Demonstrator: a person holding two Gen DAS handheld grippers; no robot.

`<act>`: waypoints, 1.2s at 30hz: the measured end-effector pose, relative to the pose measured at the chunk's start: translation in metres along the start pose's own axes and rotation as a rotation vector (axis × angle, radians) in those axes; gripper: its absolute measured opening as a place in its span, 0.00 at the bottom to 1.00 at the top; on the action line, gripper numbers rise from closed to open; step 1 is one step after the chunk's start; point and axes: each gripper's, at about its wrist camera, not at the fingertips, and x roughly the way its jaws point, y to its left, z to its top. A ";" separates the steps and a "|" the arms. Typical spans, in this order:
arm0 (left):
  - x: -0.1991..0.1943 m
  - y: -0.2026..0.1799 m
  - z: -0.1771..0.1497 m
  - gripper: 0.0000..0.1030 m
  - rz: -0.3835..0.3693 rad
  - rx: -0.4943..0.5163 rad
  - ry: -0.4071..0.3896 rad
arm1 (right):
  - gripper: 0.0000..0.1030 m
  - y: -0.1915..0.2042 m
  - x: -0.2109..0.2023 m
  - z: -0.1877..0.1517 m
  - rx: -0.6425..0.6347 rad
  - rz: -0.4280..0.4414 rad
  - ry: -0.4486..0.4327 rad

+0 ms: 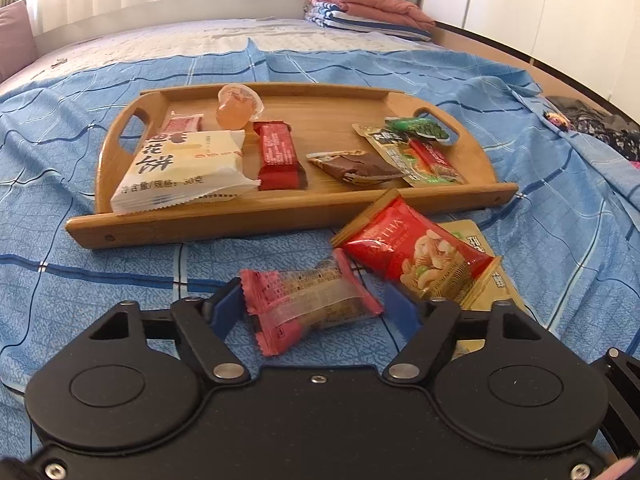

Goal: Organize snacks
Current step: 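Close left tool on the pink wrapped snack while right tool grips a clear wrapped snack, then lift the pink snack with left tool while right tool carries the clear snack toward tray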

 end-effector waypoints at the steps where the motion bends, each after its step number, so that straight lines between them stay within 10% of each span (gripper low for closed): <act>1: 0.000 -0.002 0.000 0.67 0.008 0.015 0.001 | 0.58 0.000 0.000 0.000 -0.001 0.002 0.000; 9: -0.016 0.004 0.005 0.41 -0.010 0.006 -0.021 | 0.31 0.000 -0.003 0.006 0.042 0.053 0.025; 17: -0.032 0.009 0.003 0.33 -0.011 0.030 -0.047 | 0.31 -0.006 -0.009 0.012 0.076 0.040 0.025; 32: -0.033 0.009 -0.002 0.39 -0.006 0.044 -0.051 | 0.29 -0.016 -0.009 0.007 0.062 0.000 0.033; 36: -0.026 0.010 -0.003 0.46 0.000 0.038 -0.027 | 0.44 -0.013 -0.007 0.003 0.054 -0.009 0.028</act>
